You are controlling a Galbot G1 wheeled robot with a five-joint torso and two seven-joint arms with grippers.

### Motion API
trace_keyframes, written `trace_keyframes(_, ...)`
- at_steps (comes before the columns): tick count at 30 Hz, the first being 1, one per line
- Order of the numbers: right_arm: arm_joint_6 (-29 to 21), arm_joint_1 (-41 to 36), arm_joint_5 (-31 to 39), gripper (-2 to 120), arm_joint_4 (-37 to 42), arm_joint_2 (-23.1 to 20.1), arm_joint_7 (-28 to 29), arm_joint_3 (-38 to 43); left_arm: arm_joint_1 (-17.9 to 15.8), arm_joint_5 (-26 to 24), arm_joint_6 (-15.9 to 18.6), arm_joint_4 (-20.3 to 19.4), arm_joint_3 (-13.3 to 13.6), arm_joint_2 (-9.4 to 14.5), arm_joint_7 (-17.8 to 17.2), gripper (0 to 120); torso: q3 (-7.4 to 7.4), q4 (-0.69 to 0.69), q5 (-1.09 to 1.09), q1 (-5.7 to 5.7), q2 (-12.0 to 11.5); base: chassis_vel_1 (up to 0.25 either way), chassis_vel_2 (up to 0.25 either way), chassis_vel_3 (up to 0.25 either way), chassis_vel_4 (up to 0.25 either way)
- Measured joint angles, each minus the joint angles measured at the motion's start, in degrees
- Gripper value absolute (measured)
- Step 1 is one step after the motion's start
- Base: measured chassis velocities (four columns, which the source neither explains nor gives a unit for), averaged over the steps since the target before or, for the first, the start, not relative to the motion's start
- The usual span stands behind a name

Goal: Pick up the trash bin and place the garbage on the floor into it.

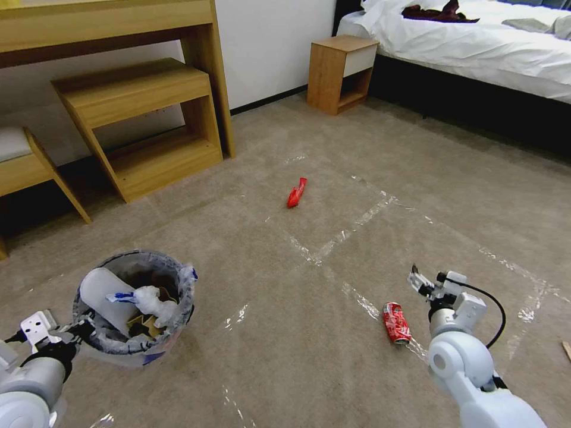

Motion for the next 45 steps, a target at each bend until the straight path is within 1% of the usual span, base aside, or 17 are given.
trace_keyframes(1,-2.64,1.06,1.70,100,-1.69,-0.39,1.53,-1.25,-0.09,0.00,-0.03,0.04,0.00,-0.03,0.00,1,0.00,0.00,0.00,0.00,0.00,0.000,0.000,0.000,0.000)
trace_keyframes(2,-2.64,1.06,1.70,100,-1.69,-0.39,1.53,-1.25,-0.09,0.00,-0.03,0.04,0.00,-0.03,0.00,1,0.00,0.00,0.00,0.00,0.00,0.000,0.000,0.000,0.000)
trace_keyframes(4,-5.32,2.60,3.51,100,-5.08,-0.64,2.75,-3.51,-0.21,0.01,-0.09,0.17,0.02,-0.12,-0.02,1,0.00,0.00,0.00,0.00,0.00,0.000,0.000,0.000,0.000)
trace_keyframes(5,-5.32,2.60,3.51,100,-5.08,-0.64,2.75,-3.51,-0.21,0.01,-0.09,0.17,0.02,-0.12,-0.02,1,0.00,0.00,0.00,0.00,0.00,0.000,0.000,0.000,0.000)
trace_keyframes(7,-6.62,4.33,4.89,100,-9.18,-0.26,3.47,-5.71,-0.22,0.05,-0.17,0.29,0.03,-0.30,-0.03,1,0.00,0.00,-0.01,0.00,0.00,0.000,0.000,0.000,0.000)
trace_keyframes(8,-7.62,5.31,6.76,100,-11.28,0.31,4.59,-6.74,-0.20,0.10,-0.33,0.46,0.03,-0.37,-0.03,1,0.00,0.00,0.00,0.00,0.00,0.000,0.000,0.000,0.000)
trace_keyframes(9,-7.62,5.31,6.76,100,-11.28,0.31,4.59,-6.74,-0.20,0.10,-0.33,0.46,0.03,-0.37,-0.03,1,0.00,0.00,0.00,0.00,0.00,0.000,0.000,0.000,0.000)
trace_keyframes(11,-8.57,6.41,8.16,100,-14.85,1.22,5.60,-7.84,-0.19,0.29,-0.61,0.69,0.04,-0.44,-0.03,1,0.00,0.01,0.00,0.00,0.00,0.000,0.000,0.000,0.000)
trace_keyframes(12,-8.57,6.41,8.16,100,-14.85,1.22,5.60,-7.84,-0.19,0.29,-0.61,0.69,0.04,-0.44,-0.03,1,0.00,0.01,0.00,0.00,0.00,0.000,0.000,0.000,0.000)
trace_keyframes(14,-8.73,6.83,8.16,100,-17.39,1.56,5.63,-8.71,-0.28,0.30,-0.71,0.84,0.05,-0.45,-0.02,1,0.00,0.00,0.00,0.00,0.00,0.000,0.000,0.000,0.000)
trace_keyframes(17,-8.77,7.20,8.03,100,-19.00,1.84,5.47,-9.32,-0.41,0.30,-0.80,0.97,0.06,-0.44,0.02,1,0.00,-0.01,-0.01,0.00,0.00,0.000,0.000,0.000,0.000)
trace_keyframes(19,-8.76,8.16,7.04,100,-22.05,2.72,4.21,-10.48,-0.56,0.33,-0.96,1.53,0.10,-0.43,0.11,1,0.00,0.00,-0.01,0.00,0.00,0.000,0.000,0.000,0.000)
trace_keyframes(29,-7.42,8.84,4.80,100,-23.20,4.31,2.27,-12.49,-0.86,0.36,-1.21,2.19,0.18,-0.44,0.31,1,0.00,0.00,-0.01,0.00,0.00,0.000,0.000,0.000,0.000)
trace_keyframes(32,-5.96,8.96,3.09,100,-23.47,5.23,1.37,-13.31,-0.96,0.43,-1.36,2.55,0.30,-0.48,0.43,1,0.00,0.00,-0.01,0.00,0.00,0.000,0.000,0.000,0.000)
trace_keyframes(40,-4.63,9.08,0.77,99,-23.96,6.99,0.38,-14.12,-1.07,0.74,-1.54,3.09,0.52,-0.73,0.70,1,0.00,0.00,-0.01,0.00,0.00,0.000,0.000,0.000,0.000)
trace_keyframes(45,-4.63,9.11,-0.33,99,-23.33,6.79,0.27,-14.10,-1.00,0.97,-1.71,3.27,0.52,-0.77,0.88,1,0.00,0.00,0.00,0.00,0.00,0.000,0.000,0.000,0.000)
